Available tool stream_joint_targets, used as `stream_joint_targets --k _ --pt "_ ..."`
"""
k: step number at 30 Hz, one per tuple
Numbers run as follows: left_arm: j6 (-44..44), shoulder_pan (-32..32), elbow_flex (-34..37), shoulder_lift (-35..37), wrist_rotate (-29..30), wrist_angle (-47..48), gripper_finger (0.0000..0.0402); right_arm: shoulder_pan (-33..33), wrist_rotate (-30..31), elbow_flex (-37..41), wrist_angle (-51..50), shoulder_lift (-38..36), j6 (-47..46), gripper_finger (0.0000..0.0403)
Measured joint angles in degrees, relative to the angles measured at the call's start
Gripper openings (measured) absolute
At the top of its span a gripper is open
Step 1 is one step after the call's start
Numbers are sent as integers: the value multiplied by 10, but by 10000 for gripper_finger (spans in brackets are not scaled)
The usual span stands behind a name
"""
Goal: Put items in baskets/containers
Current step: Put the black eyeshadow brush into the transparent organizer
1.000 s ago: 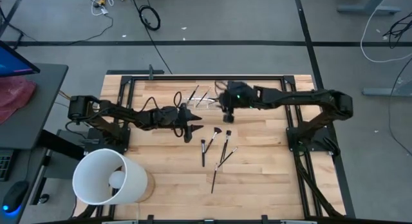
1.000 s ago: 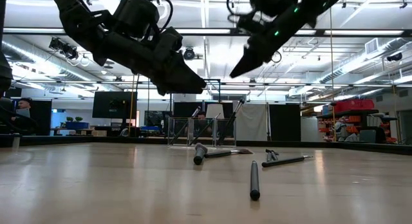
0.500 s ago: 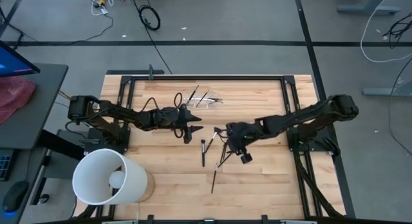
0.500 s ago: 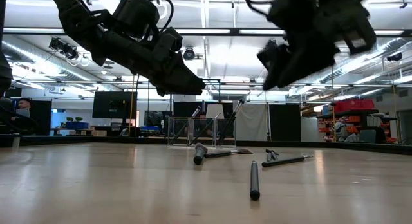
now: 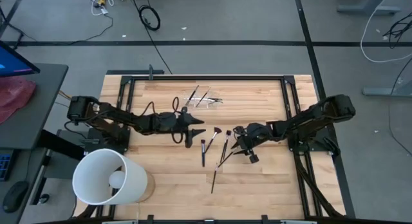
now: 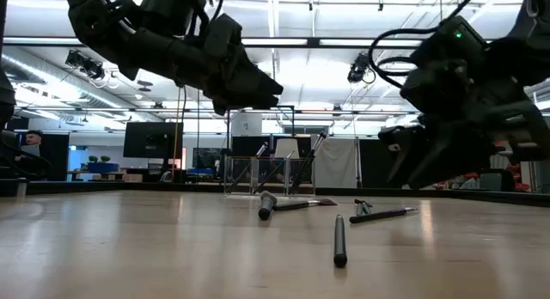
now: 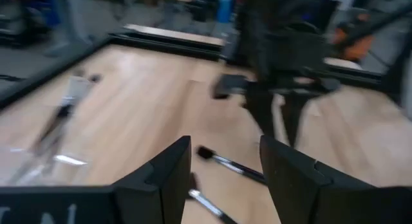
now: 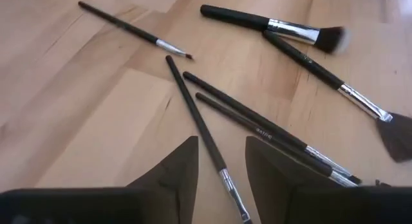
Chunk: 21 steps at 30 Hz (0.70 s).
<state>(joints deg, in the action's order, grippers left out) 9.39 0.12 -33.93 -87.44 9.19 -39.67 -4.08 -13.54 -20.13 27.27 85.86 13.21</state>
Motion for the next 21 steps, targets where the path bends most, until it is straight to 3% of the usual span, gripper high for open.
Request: stream_joint_targets --k 4,14,17,21 --pt "5 7 0 0 39 2 188 0 0 8 39 34 15 130" --pt "36 13 0 -32 39 1 188 22 -45 6 164 171 45 125" --pt "51 12 0 -45 39 -1 188 30 -60 5 208 207 61 105" --pt "73 12 0 -59 15 -7 188 45 -90 4 228 226 87 45"
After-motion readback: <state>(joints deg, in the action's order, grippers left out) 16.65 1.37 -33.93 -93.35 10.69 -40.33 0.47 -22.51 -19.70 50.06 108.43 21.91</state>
